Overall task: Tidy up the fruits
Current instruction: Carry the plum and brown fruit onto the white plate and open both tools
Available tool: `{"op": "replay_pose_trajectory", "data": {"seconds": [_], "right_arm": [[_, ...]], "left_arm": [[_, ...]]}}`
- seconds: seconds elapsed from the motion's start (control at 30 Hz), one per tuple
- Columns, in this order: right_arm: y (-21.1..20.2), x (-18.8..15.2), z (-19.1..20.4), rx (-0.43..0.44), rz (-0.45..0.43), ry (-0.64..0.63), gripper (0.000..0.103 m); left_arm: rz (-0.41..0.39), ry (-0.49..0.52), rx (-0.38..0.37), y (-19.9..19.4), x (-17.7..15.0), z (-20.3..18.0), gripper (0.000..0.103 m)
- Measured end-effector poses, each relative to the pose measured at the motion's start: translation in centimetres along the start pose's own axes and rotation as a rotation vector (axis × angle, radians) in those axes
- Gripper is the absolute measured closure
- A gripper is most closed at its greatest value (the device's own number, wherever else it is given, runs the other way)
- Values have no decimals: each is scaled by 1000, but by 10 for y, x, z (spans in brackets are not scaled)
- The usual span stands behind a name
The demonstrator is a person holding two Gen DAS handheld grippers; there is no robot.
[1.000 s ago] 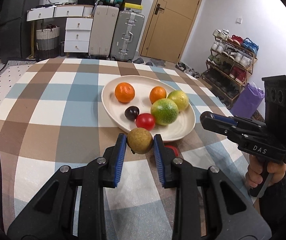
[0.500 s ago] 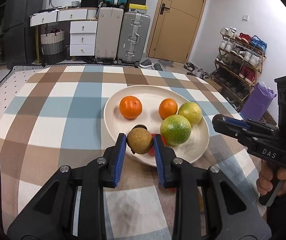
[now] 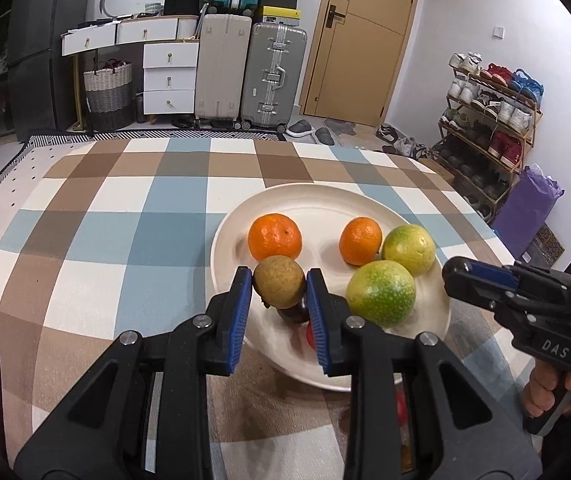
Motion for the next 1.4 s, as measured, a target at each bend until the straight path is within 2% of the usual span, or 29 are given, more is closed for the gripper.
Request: {"op": "replay_pose_trajectory", "data": {"seconds": [0.53,0.67,0.77,0.9,0.97,1.0,1.03,1.07,1.13,1.17,1.27,1.4], "right_arm": [[16,-6,2,-34,37,-39,76],[14,-7,2,-45,29,-50,66],[11,-9,5,-46,22,-70,65],[8,-12,5,-49,18,-73,58],[4,-14,4,-42,12,-69,51],[2,-14,4,-41,9,-65,50],[1,-14,3,-39,8,-56,44],[0,-14,2,-36,5,-47,35],[-4,-14,0,-27,-6,-30,24],[-7,-14,0,-23,-10,-22,18],[-14,-17,-1,-8,-12,-14,10],[-18,-22,-2,-25,-15,-14,1]], "left_arm": [[-1,2,15,5,-1,3,78],[-19,4,24,-1,0,3,77],[-16,13,24,-5,-2,1,76],[-32,29,28,-20,-6,-5,56],[-39,33,28,-27,-9,-7,37],[-40,34,32,-31,-10,-8,31],[-44,34,37,-35,-12,-8,22],[-48,35,39,-38,-14,-9,20],[-34,37,41,-44,-20,-11,18],[-23,36,37,-46,-24,-12,14],[4,39,41,-55,-37,-15,1],[8,43,32,-66,-50,-20,1]]}}
Point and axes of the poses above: each gripper's, at about its wrist camera, not at the fingertips, and y roughly the way its jaws point, z to its left, x to its top, the point moved 8 cm from there along y, roughly the way its jaws point, and after that the axes turned 10 degrees about y, right-handed, at the moved point
